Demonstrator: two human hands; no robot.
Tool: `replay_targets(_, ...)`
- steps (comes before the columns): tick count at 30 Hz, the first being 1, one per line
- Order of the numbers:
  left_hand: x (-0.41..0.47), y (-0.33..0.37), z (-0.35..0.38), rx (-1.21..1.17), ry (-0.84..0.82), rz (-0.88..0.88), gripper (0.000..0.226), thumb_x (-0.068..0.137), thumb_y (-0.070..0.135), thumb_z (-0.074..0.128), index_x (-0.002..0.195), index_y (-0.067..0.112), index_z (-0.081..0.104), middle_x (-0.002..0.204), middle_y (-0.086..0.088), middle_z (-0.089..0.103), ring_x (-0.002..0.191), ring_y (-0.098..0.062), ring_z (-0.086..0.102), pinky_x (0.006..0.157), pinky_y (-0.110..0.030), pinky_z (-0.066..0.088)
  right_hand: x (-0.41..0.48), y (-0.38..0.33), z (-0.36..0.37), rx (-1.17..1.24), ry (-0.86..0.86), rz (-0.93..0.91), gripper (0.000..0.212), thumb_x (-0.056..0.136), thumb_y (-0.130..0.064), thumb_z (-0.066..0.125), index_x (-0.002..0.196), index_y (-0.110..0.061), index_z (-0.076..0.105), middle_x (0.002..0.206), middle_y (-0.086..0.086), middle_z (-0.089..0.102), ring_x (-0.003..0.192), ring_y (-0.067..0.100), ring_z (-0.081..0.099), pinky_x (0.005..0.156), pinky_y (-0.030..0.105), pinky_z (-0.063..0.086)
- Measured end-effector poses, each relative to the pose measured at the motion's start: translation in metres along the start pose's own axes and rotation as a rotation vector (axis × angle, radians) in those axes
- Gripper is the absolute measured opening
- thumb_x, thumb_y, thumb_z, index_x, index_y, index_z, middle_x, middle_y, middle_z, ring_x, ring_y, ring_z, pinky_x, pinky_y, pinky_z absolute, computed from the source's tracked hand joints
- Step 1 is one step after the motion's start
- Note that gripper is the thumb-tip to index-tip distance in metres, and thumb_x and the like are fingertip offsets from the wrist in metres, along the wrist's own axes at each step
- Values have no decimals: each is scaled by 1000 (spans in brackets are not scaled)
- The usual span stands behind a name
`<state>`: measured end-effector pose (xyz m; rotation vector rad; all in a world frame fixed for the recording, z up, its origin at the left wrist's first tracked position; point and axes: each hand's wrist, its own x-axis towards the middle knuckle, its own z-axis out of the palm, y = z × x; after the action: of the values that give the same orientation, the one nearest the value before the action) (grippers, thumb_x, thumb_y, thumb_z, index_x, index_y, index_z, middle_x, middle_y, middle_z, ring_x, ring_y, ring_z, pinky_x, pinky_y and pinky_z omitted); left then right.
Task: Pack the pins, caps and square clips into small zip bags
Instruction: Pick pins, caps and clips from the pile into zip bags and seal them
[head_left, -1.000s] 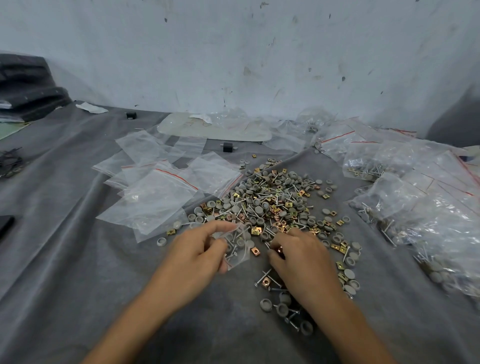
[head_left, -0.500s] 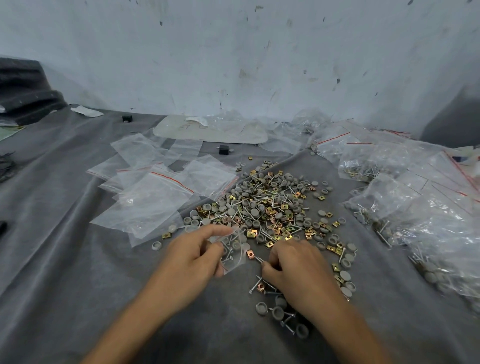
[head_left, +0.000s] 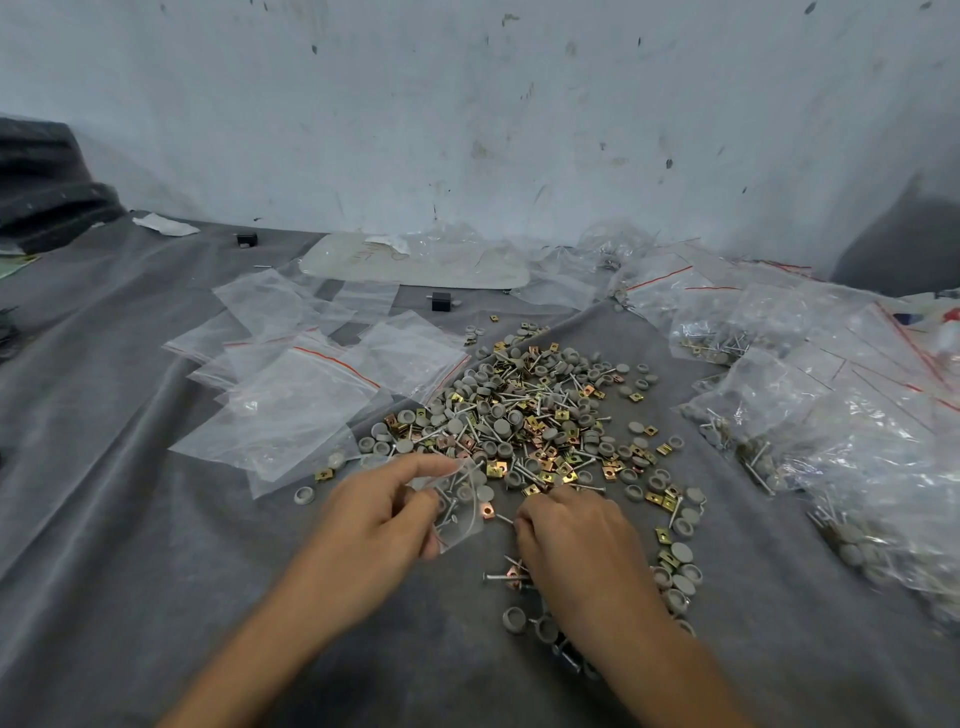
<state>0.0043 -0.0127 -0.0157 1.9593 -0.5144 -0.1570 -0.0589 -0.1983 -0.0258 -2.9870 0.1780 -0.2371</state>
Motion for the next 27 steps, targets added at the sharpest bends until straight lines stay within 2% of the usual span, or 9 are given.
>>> replay_targets(5, 2, -5, 1, -4, -6, 9, 32, 103, 17, 52, 111, 42, 69, 61, -3, 70, 49, -3, 53, 53, -23, 44, 0, -4, 6, 26, 15, 1, 20, 106, -31, 41, 118, -23, 54, 121, -2, 57, 112, 20, 51, 96, 35, 38)
replay_targets(9, 2, -6, 1, -27, -7, 28, 31, 95, 32, 51, 113, 54, 64, 62, -2, 70, 50, -4, 53, 51, -23, 44, -2, -4, 4, 276, 146, 19, 13, 105, -39, 33, 100, -32, 42, 91, -13, 55, 85, 10, 52, 73, 30, 41)
replay_targets(11, 2, -6, 3, -5, -15, 30, 36, 88, 38, 47, 114, 60, 59, 62, 1, 71, 51, -4, 55, 53, -24, 44, -3, -8, 3, 447, 161, -32, 12, 103, -42, 37, 96, -35, 43, 82, -14, 53, 77, 4, 51, 65, 27, 39)
replay_targets(14, 2, -5, 4, 24, -14, 31, 36, 88, 38, 45, 114, 57, 60, 62, 4, 71, 54, -2, 59, 56, -25, 44, -4, -16, 7, 515, 161, -137, 7, 102, -34, 52, 96, -33, 54, 86, -18, 56, 81, 2, 52, 70, 22, 42)
replay_targets(17, 1, -5, 4, 48, -17, 38, 32, 94, 31, 49, 112, 52, 65, 62, 3, 71, 52, -3, 58, 54, -26, 45, -4, -20, 12, 535, 212, -173, 7, 101, -28, 58, 106, -30, 62, 94, -17, 62, 84, 1, 55, 74, 21, 43)
replay_targets(19, 0, -4, 4, 61, -16, 46, 36, 100, 19, 52, 112, 50, 66, 61, 3, 70, 49, -1, 55, 52, -24, 43, -4, -19, 9, 695, 193, -193, 21, 101, -26, 59, 120, -36, 61, 93, -15, 68, 76, 2, 58, 67, 17, 43)
replay_targets(21, 1, -4, 3, 54, -8, 37, 36, 101, 15, 52, 111, 45, 68, 61, 1, 70, 50, -2, 54, 54, -25, 42, -1, -11, 1, 823, 202, -161, 23, 101, -25, 60, 120, -39, 60, 90, -14, 71, 66, 3, 60, 59, 15, 43)
replay_targets(24, 1, -4, -1, 26, 1, 21, 33, 102, 14, 51, 111, 42, 68, 61, -1, 70, 51, -3, 53, 54, -22, 41, 8, 13, -8, 710, 315, -14, 18, 101, -24, 59, 110, -39, 65, 91, -18, 72, 77, 2, 67, 66, 27, 55)
replay_targets(27, 1, -4, -2, 3, -1, 18, 32, 102, 15, 51, 111, 40, 68, 60, 0, 69, 51, -4, 52, 54, -23, 40, 12, 43, -12, 414, 260, 129, 18, 100, -24, 58, 112, -32, 68, 103, -17, 65, 95, 6, 62, 81, 33, 54)
